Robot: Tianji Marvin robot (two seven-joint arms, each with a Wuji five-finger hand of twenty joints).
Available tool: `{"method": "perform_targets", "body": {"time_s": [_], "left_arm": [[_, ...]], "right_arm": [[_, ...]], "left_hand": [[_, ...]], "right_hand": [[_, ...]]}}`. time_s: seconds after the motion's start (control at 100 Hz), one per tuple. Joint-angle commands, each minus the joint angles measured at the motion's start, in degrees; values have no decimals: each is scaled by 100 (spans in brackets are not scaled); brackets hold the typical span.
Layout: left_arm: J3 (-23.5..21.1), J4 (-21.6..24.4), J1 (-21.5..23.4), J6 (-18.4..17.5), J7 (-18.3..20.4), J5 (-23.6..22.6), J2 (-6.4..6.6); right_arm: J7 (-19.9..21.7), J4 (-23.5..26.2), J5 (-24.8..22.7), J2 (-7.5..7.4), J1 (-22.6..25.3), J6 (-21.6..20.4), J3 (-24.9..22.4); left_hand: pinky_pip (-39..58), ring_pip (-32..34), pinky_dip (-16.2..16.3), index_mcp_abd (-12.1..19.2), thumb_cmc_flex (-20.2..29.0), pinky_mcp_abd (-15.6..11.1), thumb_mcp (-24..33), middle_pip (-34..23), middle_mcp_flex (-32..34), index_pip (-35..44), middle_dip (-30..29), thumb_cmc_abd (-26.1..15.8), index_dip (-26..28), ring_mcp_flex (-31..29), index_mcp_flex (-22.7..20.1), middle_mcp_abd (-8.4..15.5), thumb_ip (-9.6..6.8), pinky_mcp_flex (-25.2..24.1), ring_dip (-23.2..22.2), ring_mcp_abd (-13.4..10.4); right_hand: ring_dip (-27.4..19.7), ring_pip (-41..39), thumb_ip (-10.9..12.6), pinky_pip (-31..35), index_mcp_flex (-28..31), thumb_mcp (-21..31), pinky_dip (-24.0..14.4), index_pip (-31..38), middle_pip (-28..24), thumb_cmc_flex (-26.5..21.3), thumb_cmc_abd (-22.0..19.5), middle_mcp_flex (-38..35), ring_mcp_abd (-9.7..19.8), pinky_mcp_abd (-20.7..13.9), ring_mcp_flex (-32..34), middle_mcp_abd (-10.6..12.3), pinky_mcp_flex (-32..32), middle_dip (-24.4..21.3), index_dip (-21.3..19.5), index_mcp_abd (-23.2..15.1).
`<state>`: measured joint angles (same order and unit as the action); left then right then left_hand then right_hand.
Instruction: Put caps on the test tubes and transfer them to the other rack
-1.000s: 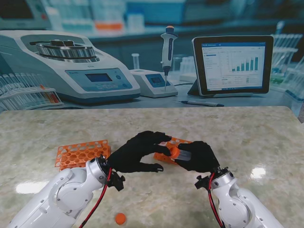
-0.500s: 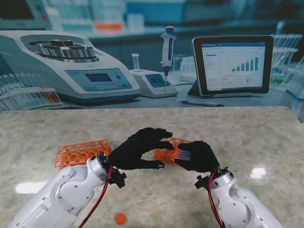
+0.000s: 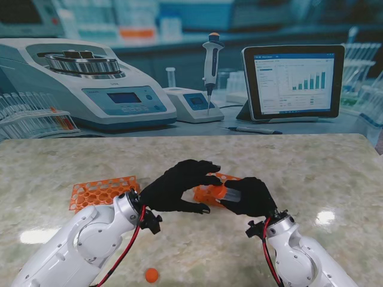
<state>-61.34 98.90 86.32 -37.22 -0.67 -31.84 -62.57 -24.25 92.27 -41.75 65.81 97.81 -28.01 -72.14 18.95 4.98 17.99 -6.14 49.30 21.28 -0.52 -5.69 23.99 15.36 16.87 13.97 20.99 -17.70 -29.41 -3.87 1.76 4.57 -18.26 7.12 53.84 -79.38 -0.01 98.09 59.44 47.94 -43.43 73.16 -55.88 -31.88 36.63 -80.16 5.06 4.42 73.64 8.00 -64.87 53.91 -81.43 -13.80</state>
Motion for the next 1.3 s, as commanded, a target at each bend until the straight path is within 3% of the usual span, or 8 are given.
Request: {"method": "perform_targets", "body": {"time_s": [0.0, 0.63, 1.11, 1.25, 1.29], "left_arm": [[28, -32, -40, 36, 29, -8, -16], [298, -253, -293, 162, 71, 168, -40], [348, -289, -310, 153, 42, 144, -46], [363, -303, -322, 143, 13, 114, -51], [363, -308, -324, 136, 5, 89, -50]], "right_arm": [[18, 33, 10, 27, 40, 21, 6], [31, 48, 20, 26, 55, 18, -15], [34, 44, 20, 26, 50, 21, -6], [34, 45, 20, 26, 50, 21, -6], [32, 44, 19, 26, 50, 21, -5]], "left_hand": [[252, 32, 139, -132, 64, -36, 49, -18, -71, -196, 88, 162, -60, -50, 104, 6, -88, 7, -41, -44], [344, 58, 112, -127, -2, -24, 414, -58, 16, -66, 100, 178, 33, -109, 2, -10, -59, 33, -45, -40], [483, 146, 50, 50, 210, 2, 767, -125, 232, 1325, 153, 74, 926, -304, 15, -37, -12, 83, -118, -95], [501, 156, 50, 71, 283, 9, 788, -133, 254, 1397, 157, 159, 960, -327, 56, -29, -17, 97, -128, -96], [530, 154, 46, 58, 242, 8, 829, -133, 249, 1144, 158, 270, 756, -329, 16, -16, -18, 101, -133, -103]], "right_hand": [[100, -350, -64, 213, 100, 30, 28, 321, 20, -173, -165, -224, 421, -78, 208, -5, -119, 81, -155, -347], [100, -350, -64, 213, 100, 29, 28, 321, 25, -173, -168, -223, 421, -78, 209, -6, -119, 81, -155, -347], [100, -350, -64, 213, 100, 35, 28, 321, 26, -176, -161, -223, 421, -78, 209, -5, -119, 82, -155, -347], [100, -350, -65, 213, 100, 32, 28, 321, 24, -178, -166, -223, 421, -78, 209, -3, -119, 83, -155, -347], [100, -350, -65, 213, 100, 31, 28, 321, 25, -175, -169, -223, 421, -78, 209, -5, -119, 82, -155, -347]]}}
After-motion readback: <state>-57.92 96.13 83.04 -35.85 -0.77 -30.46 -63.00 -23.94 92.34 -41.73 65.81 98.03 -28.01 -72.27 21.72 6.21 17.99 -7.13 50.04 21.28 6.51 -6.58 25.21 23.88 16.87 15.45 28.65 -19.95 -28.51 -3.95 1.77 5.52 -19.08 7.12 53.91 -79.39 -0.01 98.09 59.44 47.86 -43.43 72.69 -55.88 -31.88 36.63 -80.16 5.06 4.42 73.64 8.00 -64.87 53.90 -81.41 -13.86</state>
